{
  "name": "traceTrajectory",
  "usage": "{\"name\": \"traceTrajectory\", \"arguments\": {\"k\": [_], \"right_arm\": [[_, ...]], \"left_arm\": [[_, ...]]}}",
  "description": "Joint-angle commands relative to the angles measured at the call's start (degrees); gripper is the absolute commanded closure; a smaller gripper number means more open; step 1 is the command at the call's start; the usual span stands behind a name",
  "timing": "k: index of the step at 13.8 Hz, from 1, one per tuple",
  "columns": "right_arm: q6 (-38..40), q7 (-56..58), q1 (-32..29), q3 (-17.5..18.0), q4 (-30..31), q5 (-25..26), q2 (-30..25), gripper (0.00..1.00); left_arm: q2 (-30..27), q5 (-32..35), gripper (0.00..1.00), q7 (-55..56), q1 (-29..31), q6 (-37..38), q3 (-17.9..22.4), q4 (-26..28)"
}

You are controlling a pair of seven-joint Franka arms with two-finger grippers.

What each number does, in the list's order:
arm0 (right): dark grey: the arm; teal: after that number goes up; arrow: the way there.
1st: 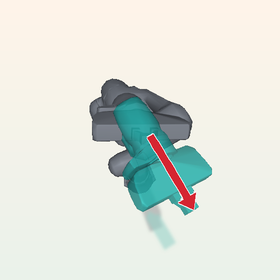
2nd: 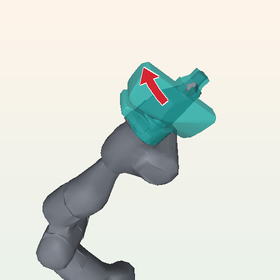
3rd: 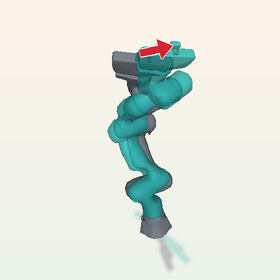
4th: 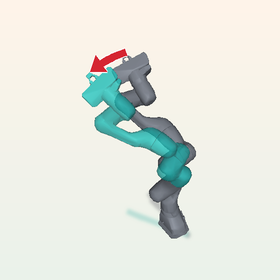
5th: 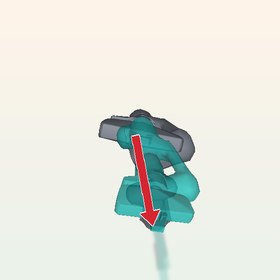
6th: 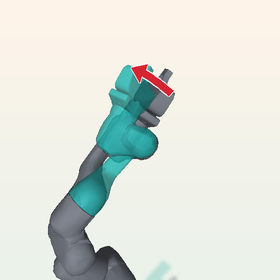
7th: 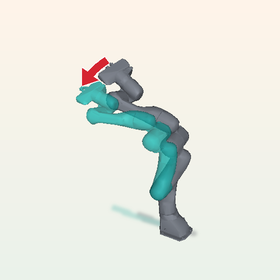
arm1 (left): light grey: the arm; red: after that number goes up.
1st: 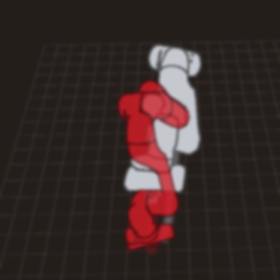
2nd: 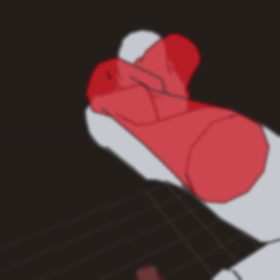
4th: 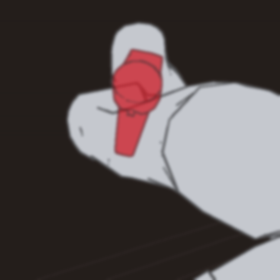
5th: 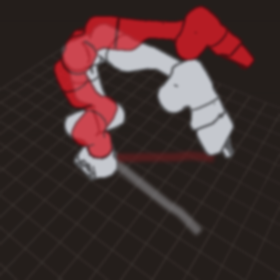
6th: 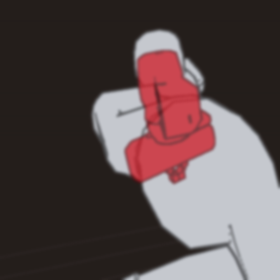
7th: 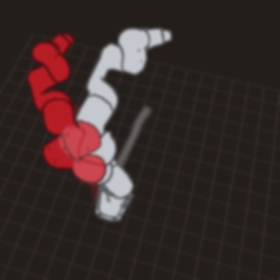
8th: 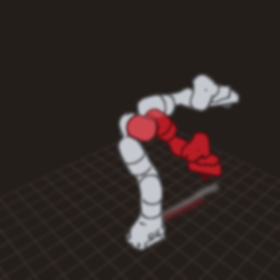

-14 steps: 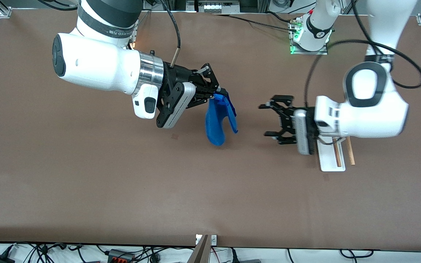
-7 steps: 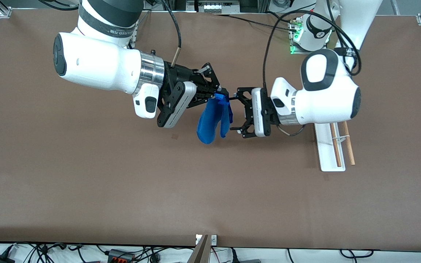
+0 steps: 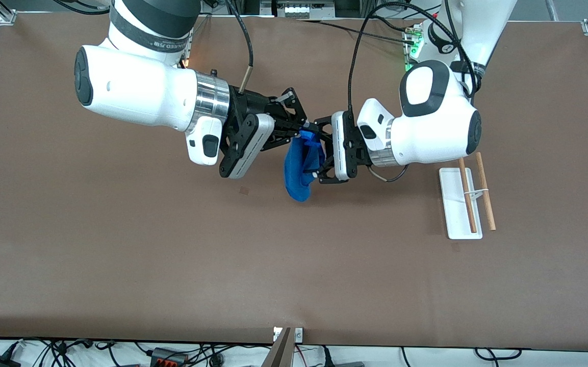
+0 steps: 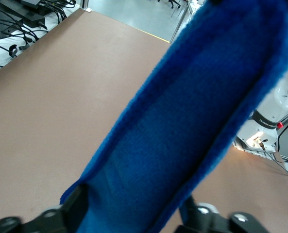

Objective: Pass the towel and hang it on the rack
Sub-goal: 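Grasp the hanging towel with the left gripper beside the right gripper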

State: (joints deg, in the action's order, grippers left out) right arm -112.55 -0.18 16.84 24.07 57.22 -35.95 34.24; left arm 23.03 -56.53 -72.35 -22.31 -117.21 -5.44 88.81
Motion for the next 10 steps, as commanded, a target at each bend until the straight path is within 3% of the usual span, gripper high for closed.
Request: {"name": "traceTrajectory", "arguments": {"k": [1, 2, 4, 7, 8, 9, 10], "right_arm": [[-0.74, 0.44, 0.04, 0.18, 0.61, -0.53, -0.67, 1.0], [-0.74, 0.44, 0.04, 0.18, 0.7, -0.53, -0.67, 1.0], [-0.74, 0.44, 0.04, 0.18, 0.61, -0.53, -0.67, 1.0], [-1.36, 0.44, 0.13, 0.18, 0.7, -0.53, -0.67, 1.0], [-1.45, 0.27, 0.21, 0.18, 0.7, -0.53, -0.67, 0.83], [-1.45, 0.01, 0.13, 0.18, 0.7, -0.53, -0.67, 0.01], [-1.36, -0.34, 0.13, 0.18, 0.7, -0.53, -0.67, 0.0]], "left_arm": [[-0.18, -0.25, 0.66, -1.48, -0.45, -0.57, 0.52, 0.31], [-0.09, -0.16, 0.81, -1.57, -0.45, -0.57, 0.52, 0.22], [-0.09, -0.16, 0.99, -1.48, -0.1, -0.22, 0.52, 0.22], [-0.26, 4.65, 0.99, -1.4, 0.16, -0.21, 1.22, -0.39], [-0.44, 5.19, 0.99, -1.39, 0.6, -0.13, 1.31, -0.74], [-1.31, 5.81, 0.99, -1.31, 1.3, 0.05, 1.57, -0.48], [-2.19, 9.38, 0.99, -1.31, 2.0, 0.48, 1.66, -0.31]]}}
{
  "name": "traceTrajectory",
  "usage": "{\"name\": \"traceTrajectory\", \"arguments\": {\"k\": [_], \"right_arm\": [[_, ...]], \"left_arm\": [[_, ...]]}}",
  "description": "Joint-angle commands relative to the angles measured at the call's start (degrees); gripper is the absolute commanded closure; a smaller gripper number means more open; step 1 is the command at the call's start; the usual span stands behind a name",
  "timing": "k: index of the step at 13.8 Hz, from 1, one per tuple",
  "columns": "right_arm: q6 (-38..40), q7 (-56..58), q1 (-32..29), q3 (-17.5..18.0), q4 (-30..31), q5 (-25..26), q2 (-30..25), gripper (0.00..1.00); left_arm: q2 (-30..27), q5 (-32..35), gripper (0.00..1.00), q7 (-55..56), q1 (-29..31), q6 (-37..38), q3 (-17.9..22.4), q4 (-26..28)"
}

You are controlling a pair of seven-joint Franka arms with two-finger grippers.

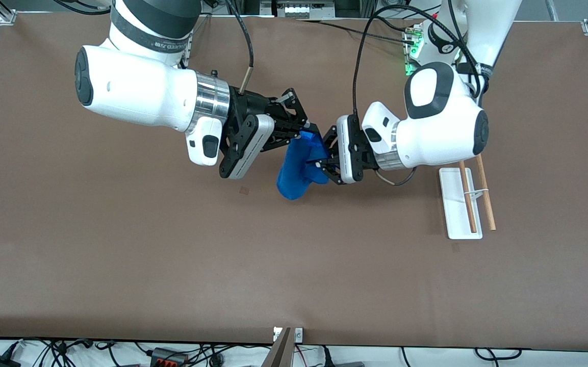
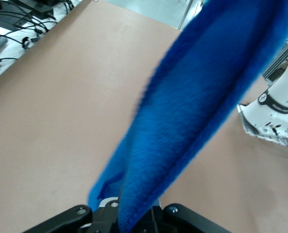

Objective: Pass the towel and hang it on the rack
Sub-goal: 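Carry the towel toward the rack while the right gripper releases, withdraws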

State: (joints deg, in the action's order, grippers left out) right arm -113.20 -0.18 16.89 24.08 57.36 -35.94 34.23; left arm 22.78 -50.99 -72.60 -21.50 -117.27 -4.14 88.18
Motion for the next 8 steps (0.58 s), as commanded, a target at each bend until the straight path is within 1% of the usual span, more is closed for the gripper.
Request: {"name": "traceTrajectory", "arguments": {"k": [1, 2, 4, 6, 8], "right_arm": [[-0.71, -0.43, -0.01, 0.18, 0.56, -0.53, -0.66, 0.0], [-0.71, -0.26, 0.07, 0.18, 0.56, -0.53, -0.66, 0.0], [-0.27, -0.17, -0.02, 0.01, 0.65, 0.6, -0.66, 0.0], [1.13, -0.08, -0.45, 0.01, 1.26, 7.16, -0.66, 0.0], [4.11, -0.08, -0.81, -0.26, 1.7, 14.98, -0.57, 0.0]], "left_arm": [[-2.9, 8.06, 0.99, -0.96, 2.24, 0.98, 0.28, 0.06], [-3.7, 10.02, 0.99, -1.13, 3.73, 1.6, 0.19, 0.15], [-5.02, 10.65, 1.0, -0.79, 6.55, 6.06, 0.36, 0.24], [-4.85, 12.83, 1.0, -0.96, 12.07, 11.16, 0.36, -0.29], [-4.85, 19.32, 1.0, -0.79, 17.0, 16.43, 0.28, -1.34]]}}
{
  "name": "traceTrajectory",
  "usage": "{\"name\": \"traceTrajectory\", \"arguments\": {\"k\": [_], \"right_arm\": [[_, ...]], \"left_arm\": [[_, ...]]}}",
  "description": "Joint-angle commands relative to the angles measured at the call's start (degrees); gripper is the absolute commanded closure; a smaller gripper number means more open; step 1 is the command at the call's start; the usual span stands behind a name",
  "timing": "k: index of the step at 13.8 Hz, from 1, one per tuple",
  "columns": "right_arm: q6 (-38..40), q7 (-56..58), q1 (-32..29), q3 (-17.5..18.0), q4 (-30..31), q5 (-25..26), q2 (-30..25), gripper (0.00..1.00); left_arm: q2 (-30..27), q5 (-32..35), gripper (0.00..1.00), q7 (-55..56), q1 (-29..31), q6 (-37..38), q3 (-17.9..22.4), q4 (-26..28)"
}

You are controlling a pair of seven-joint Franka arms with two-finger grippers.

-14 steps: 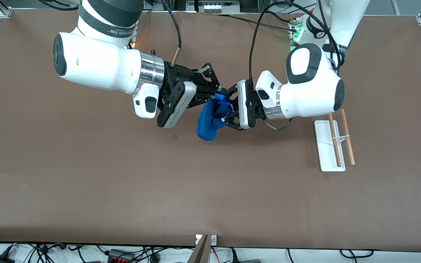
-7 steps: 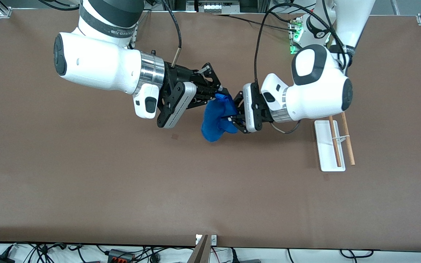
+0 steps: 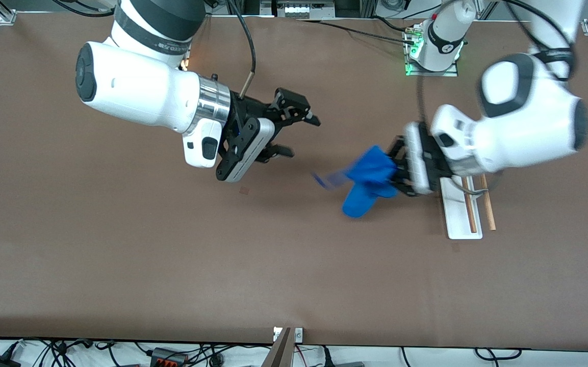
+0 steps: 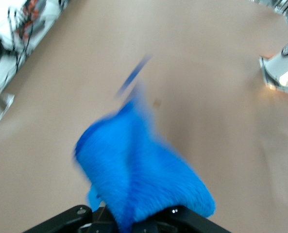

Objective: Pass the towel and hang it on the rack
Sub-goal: 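Carry the towel toward the rack while the right gripper releases, withdraws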

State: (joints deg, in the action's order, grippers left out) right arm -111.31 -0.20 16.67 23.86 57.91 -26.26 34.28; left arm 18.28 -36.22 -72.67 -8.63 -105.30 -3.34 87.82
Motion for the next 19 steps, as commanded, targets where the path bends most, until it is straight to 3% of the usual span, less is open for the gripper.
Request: {"name": "traceTrajectory", "arguments": {"k": [1, 4, 6, 9, 12, 15, 19], "right_arm": [[3.97, -0.15, -0.84, -0.22, 1.59, 8.9, -0.61, 0.0], [10.47, -0.5, -1.9, -3.02, 2.29, 16.83, -0.61, 0.0], [16.09, -4.09, -1.9, -7.23, 2.29, 20.26, -0.61, 0.0], [21.03, -7.35, -1.99, -11.19, 2.91, 26.94, -0.61, 0.0], [21.48, -10.87, -2.08, -16.03, 3.7, 28.45, -0.61, 0.0], [21.48, -10.79, -2.51, -17.44, 3.35, 30.39, -0.7, 0.0], [21.57, -10.88, -7.24, -18.5, 3.09, 30.3, -2.1, 0.0]], "left_arm": [[-0.52, 7.97, 1.0, -0.54, 4.84, 6.92, -0.44, -1.25], [-0.88, 14.85, 1.0, -0.36, 9.4, 9.23, -0.35, -1.34], [-2.45, 21.95, 1.0, -0.63, 10.99, 10.28, -0.35, -1.25], [-4.03, 27.33, 1.0, -1.33, 13.8, 11.77, -0.44, -1.25], [-5.44, 27.7, 1.0, -4.03, 17.75, 14.85, -0.44, -1.25], [-5.89, 27.61, 1.0, -9.93, 22.42, 16.7, -0.44, -1.51], [-4.13, 27.61, 1.0, -10.47, 23.66, 15.04, -0.35, -0.9]]}}
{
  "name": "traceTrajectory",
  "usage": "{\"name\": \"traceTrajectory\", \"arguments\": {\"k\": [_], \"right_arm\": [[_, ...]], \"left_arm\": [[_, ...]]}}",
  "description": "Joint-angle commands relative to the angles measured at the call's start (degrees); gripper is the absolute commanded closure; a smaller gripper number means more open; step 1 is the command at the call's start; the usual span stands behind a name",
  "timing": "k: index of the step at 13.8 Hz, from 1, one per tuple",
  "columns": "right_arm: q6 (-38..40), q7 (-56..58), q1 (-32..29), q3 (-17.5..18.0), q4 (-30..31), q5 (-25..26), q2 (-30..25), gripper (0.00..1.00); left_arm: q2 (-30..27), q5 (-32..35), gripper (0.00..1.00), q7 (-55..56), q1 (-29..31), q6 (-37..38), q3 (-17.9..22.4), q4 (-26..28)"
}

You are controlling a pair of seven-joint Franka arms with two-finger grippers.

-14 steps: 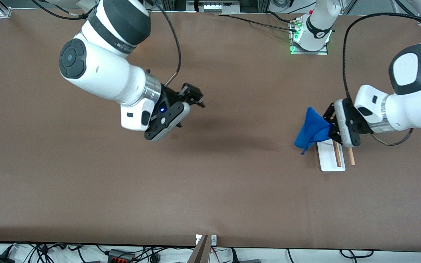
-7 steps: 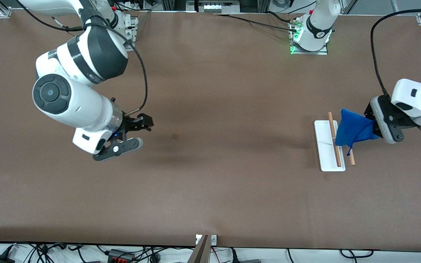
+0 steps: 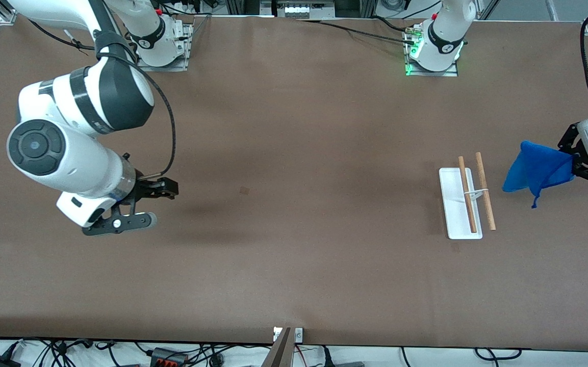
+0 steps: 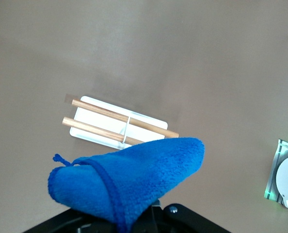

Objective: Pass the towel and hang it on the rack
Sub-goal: 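Lower the towel over the wooden dowels with the left gripper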

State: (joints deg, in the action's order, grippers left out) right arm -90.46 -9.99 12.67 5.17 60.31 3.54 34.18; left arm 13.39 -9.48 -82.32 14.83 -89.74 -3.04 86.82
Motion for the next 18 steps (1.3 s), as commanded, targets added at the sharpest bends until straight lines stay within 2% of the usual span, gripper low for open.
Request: {"name": "traceTrajectory", "arguments": {"k": [1, 2, 5, 9, 12, 14, 16, 18], "right_arm": [[0.72, -1.17, -5.44, 0.28, 0.77, 0.42, -2.36, 0.0], [0.64, -1.09, -7.46, 0.28, 1.3, 0.5, -3.06, 0.0], [-0.5, -1.0, -11.34, 0.02, 8.05, 1.12, -7.89, 0.0], [-4.28, 1.01, -14.42, -1.91, 13.77, 0.59, -13.34, 0.0], [-3.5, 6.63, -14.6, -4.99, 14.57, 0.33, -15.37, 0.0], [-2.45, 9.1, -15.74, -4.99, 14.75, 0.24, -17.04, 0.0], [2.98, 8.94, -15.83, -5.08, 14.75, 0.15, -18.7, 0.0], [4.41, 8.58, -15.92, -5.08, 14.92, -0.02, -19.33, 0.0]], "left_arm": [[0.76, 0.87, 1.0, -0.13, 0.2, -2.09, -0.74, 1.24], [0.76, 0.78, 1.0, 0.74, 0.11, -4.02, -0.82, 2.82], [0.06, 0.87, 1.0, 10.47, -0.5, -7.98, -2.14, 8.44], [-1.87, 2.44, 1.0, 20.5, -0.59, -18.6, -5.74, 18.46], [-1.78, 2.8, 1.0, 25.7, -0.59, -22.31, -7.24, 21.98], [-1.96, 2.8, 0.99, 26.5, -0.42, -26.95, -8.82, 25.4], [-2.14, 2.71, 0.99, 26.68, -0.41, -31.87, -8.91, 29.01], [-3.1, 2.28, 0.99, 27.55, -0.41, -34.7, -9.0, 31.91]]}}
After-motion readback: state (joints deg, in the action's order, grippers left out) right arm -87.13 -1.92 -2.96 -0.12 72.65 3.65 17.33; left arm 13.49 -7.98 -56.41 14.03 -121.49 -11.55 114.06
